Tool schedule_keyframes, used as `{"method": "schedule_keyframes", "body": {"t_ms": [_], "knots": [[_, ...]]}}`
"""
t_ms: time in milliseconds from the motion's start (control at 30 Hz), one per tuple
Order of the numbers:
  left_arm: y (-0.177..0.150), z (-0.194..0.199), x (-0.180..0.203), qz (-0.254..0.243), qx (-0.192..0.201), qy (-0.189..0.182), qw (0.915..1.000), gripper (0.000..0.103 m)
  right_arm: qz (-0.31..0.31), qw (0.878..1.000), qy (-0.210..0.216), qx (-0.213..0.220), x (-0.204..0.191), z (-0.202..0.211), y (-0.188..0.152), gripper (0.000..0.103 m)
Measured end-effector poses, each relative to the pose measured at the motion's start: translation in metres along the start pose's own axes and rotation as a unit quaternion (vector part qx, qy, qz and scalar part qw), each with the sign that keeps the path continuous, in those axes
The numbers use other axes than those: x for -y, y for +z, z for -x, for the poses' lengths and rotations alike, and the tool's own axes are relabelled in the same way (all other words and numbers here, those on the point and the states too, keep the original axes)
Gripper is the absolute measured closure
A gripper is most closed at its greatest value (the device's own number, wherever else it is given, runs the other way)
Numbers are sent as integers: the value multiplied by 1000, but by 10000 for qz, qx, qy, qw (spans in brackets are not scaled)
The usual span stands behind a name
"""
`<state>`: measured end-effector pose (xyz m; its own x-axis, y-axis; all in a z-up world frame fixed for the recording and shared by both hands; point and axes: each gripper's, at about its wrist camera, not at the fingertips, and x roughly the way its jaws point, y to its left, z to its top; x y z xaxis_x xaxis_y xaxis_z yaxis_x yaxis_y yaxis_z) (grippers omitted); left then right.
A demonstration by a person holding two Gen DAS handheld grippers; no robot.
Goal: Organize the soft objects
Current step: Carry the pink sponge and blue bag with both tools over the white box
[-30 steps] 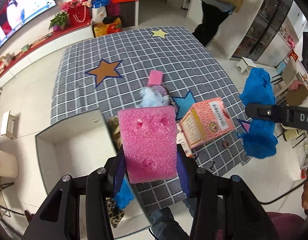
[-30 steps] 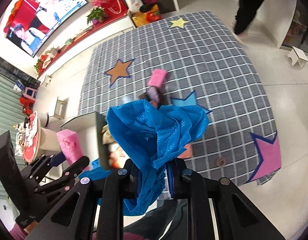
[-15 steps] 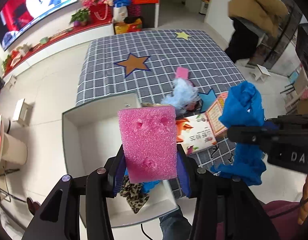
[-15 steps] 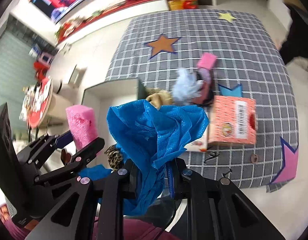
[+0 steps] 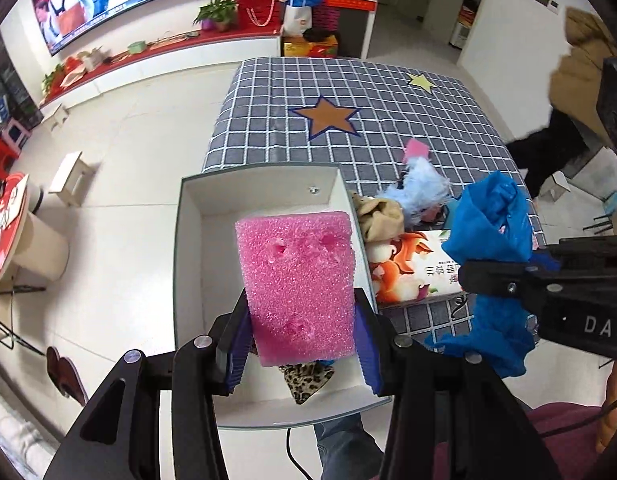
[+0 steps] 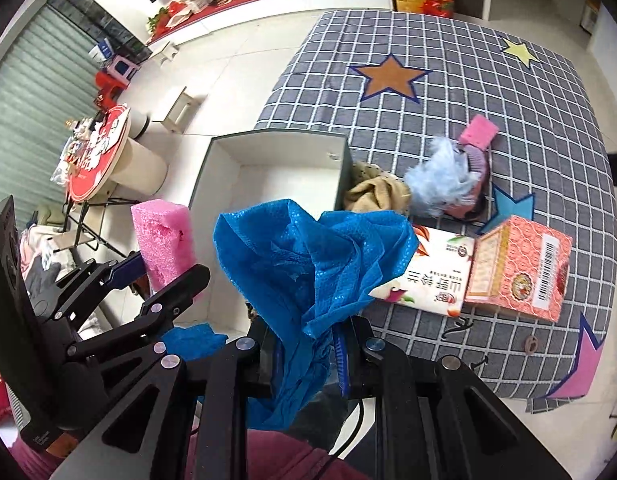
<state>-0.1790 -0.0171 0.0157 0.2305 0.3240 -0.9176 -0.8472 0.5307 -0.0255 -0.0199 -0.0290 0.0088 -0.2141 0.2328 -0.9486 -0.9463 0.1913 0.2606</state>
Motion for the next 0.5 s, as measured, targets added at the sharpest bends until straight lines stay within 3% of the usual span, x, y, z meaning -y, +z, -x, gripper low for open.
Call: {"method": "schedule_keyframes", "body": {"t_ms": [500], "knots": [[-6,-5,-20,456,-168,103,9988,53,148,9997,128,-130,-10,-8,6,82]]}}
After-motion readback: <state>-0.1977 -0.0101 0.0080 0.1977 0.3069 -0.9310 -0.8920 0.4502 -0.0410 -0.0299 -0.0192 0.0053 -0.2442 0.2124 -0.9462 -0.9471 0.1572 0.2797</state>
